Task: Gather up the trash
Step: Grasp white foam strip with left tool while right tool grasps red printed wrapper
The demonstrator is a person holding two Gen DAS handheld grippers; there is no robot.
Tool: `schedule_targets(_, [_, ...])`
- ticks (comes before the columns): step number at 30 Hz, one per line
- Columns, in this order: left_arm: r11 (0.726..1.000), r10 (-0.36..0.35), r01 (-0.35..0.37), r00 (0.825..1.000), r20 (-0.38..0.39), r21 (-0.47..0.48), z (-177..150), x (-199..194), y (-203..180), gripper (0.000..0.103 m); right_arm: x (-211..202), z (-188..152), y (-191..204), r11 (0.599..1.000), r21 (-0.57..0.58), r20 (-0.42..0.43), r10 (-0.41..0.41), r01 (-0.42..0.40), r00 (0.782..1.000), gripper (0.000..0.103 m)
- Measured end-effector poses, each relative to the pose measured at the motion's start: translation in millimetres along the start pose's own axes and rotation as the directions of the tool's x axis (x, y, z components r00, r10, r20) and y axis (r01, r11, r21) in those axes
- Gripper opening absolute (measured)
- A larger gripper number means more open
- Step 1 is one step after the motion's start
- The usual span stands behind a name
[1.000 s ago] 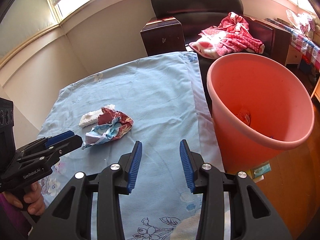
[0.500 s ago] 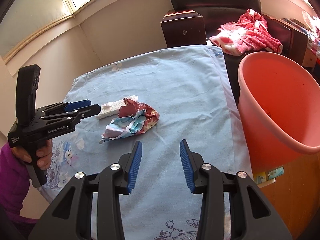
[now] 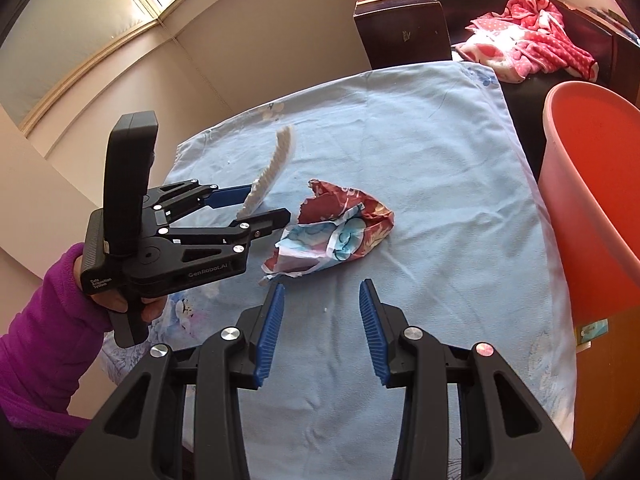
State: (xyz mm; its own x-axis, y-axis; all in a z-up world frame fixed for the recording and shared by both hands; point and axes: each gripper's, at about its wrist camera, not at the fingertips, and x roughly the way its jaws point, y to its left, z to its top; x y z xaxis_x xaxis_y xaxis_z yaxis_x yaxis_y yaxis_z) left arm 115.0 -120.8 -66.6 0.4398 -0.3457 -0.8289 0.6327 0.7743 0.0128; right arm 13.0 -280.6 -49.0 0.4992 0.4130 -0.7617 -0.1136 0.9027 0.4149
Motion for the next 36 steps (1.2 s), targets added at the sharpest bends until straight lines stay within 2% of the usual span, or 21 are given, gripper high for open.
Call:
schedule_targets(4, [0.996, -0.03, 0.031, 1.0, 0.007, -0.083, -8, -7, 10, 0.03, 6, 8, 1, 0.999, 0.043, -0.012, -0.006, 0.007, 1.0, 0.04])
schedule_targets(7, [0.989, -0.048, 0.051, 0.999, 0.025, -0.139, -17, -16, 13, 0.029, 13, 14, -9, 0.99, 0.137, -0.034, 0.022, -0.017, 0.999, 0.04])
schedule_targets(12, [0.968, -0.069, 0.081, 0.996, 0.056, -0.237, -34, -32, 19, 0.029, 28, 19, -35, 0.92, 0.379, -0.074, 0.133, -0.096, 0.988, 0.04])
schedule_targets(16, [0.956, -0.087, 0.103, 0.994, 0.072, -0.274, -40, -39, 23, 0.029, 39, 26, -36, 0.9, 0.43, -0.092, 0.125, -0.074, 0.988, 0.04])
schedule_targets(20, [0.944, -0.096, 0.118, 0.992, 0.084, -0.308, -43, -44, 28, 0.029, 51, 31, -27, 0.915, 0.404, -0.136, 0.076, -0.015, 0.988, 0.04])
schedule_targets(25, [0.941, -0.095, 0.118, 0.992, 0.085, -0.318, -44, -46, 28, 0.029, 57, 37, -5, 0.962, 0.269, -0.148, -0.003, 0.043, 0.989, 0.039])
schedule_targets(26, [0.94, -0.095, 0.118, 0.992, 0.086, -0.32, -44, -47, 28, 0.029, 59, 37, -2, 0.968, 0.245, -0.15, -0.007, 0.045, 0.989, 0.027])
schedule_targets(27, [0.94, -0.093, 0.116, 0.992, 0.086, -0.321, -45, -48, 27, 0.029, 60, 37, 2, 0.973, 0.224, -0.158, -0.016, 0.052, 0.987, 0.02])
schedule_targets(28, [0.939, -0.093, 0.116, 0.992, 0.086, -0.323, -45, -49, 27, 0.029, 61, 36, 4, 0.976, 0.21, -0.155, -0.023, 0.056, 0.988, 0.02])
schedule_targets(32, [0.937, -0.093, 0.119, 0.991, 0.092, -0.329, -44, -52, 25, 0.029, 54, 39, 8, 0.985, 0.151, -0.113, -0.061, 0.078, 0.992, 0.016])
schedule_targets(36, [0.933, -0.089, 0.118, 0.991, 0.099, -0.341, -41, -56, 21, 0.029, 35, 45, 12, 0.989, 0.085, -0.021, -0.12, 0.122, 0.993, 0.014])
